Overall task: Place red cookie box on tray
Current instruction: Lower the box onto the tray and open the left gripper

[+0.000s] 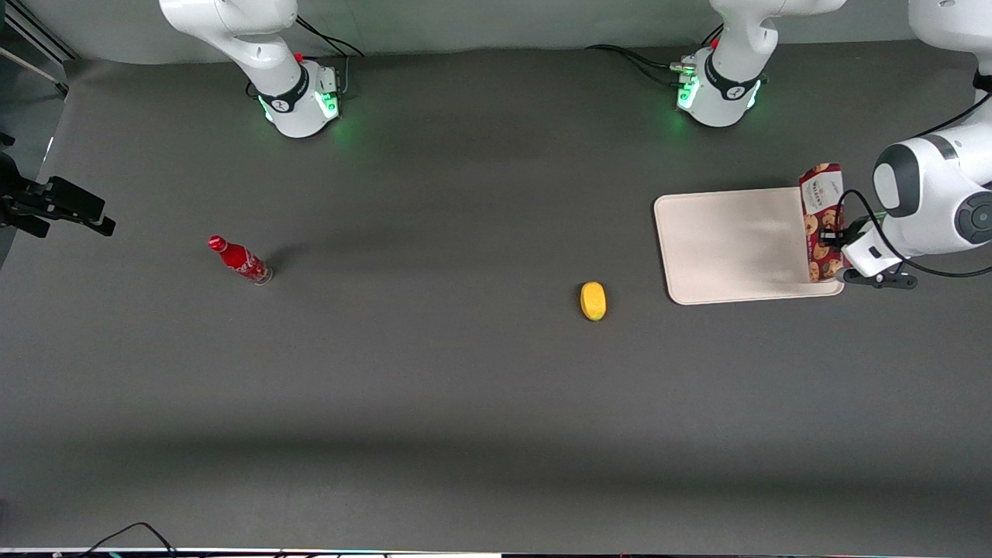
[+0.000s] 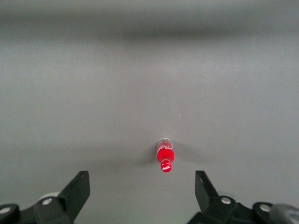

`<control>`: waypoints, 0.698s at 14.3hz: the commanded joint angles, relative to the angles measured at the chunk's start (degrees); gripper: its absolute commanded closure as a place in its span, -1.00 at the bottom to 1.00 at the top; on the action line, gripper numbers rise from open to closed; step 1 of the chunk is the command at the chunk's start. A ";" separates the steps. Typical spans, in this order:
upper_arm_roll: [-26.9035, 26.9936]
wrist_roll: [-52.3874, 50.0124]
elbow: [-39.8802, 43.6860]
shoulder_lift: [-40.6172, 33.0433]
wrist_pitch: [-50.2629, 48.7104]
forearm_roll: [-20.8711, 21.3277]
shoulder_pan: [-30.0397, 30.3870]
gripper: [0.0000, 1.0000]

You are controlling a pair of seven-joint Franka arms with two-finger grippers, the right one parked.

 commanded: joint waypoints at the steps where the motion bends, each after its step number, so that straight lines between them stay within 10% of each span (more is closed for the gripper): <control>1: 0.29 -0.06 -1.01 -0.41 1.44 0.16 0.19 -1.00; 10: -2.25 -0.76 26.21 -5.68 -33.34 -0.02 -0.25 -1.00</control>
